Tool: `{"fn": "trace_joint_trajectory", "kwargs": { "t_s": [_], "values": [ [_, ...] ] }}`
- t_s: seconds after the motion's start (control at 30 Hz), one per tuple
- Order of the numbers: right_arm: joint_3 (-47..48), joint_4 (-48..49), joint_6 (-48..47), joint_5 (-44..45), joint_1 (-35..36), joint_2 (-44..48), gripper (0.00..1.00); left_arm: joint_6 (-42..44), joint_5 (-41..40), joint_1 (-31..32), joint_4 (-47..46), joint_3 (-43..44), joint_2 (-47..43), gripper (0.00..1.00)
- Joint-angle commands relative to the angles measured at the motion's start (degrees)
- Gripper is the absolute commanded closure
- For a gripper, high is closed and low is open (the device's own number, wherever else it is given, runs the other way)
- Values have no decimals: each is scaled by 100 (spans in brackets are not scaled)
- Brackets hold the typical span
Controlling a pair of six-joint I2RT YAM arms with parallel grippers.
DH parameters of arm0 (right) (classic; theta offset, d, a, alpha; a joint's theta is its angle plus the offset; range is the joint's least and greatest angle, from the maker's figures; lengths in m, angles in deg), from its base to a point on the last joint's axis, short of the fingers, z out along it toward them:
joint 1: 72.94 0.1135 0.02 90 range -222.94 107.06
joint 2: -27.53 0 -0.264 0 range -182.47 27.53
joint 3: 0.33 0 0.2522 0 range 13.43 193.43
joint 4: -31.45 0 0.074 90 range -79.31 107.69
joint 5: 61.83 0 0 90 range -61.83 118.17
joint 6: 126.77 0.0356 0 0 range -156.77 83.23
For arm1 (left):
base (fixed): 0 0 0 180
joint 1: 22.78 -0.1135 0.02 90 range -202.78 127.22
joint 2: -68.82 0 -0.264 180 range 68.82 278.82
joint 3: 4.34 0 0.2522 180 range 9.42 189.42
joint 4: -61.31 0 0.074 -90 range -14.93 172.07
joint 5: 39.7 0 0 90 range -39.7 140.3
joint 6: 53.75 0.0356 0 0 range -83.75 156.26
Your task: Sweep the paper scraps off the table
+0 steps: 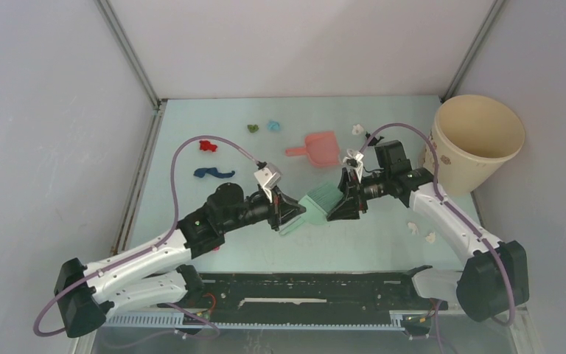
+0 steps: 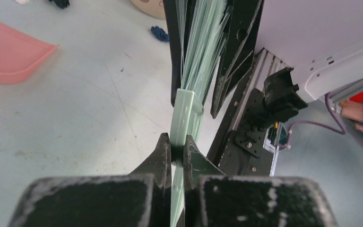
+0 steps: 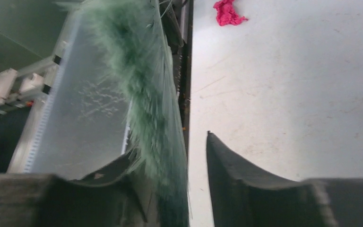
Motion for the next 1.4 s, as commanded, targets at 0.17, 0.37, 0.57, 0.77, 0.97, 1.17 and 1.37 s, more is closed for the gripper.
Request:
{"fn": "trace_joint_trajectory", "kwargs": {
  "t_s": [0.17, 0.37, 0.57, 0.77, 0.97, 1.17, 1.37],
  "values": [
    [21, -262, -672, 981, 382, 397, 36, 926, 433, 70, 2618, 999, 94, 100],
    [25, -99, -610, 1403, 957, 404, 32, 1202, 469, 179, 3084, 1301, 383, 100],
    [27, -177, -690, 1340, 1122, 292, 31, 1278, 440, 319, 3102, 1568, 809, 100],
    [26, -200, -646, 1229, 1178, 212, 40, 1243, 643, 340, 2791, 1689, 1020, 100],
    [26, -272, -695, 1201, 1200, 152, 59, 1252, 791, 340, 2766, 1824, 1179, 100],
    [46, -350, -726, 1213, 1220, 95, 89, 1362, 734, 340, 2787, 1867, 1163, 100],
    [134, -504, -760, 804, 947, 14, 100, 1525, 493, 345, 2812, 1709, 686, 71]
  ]
}}
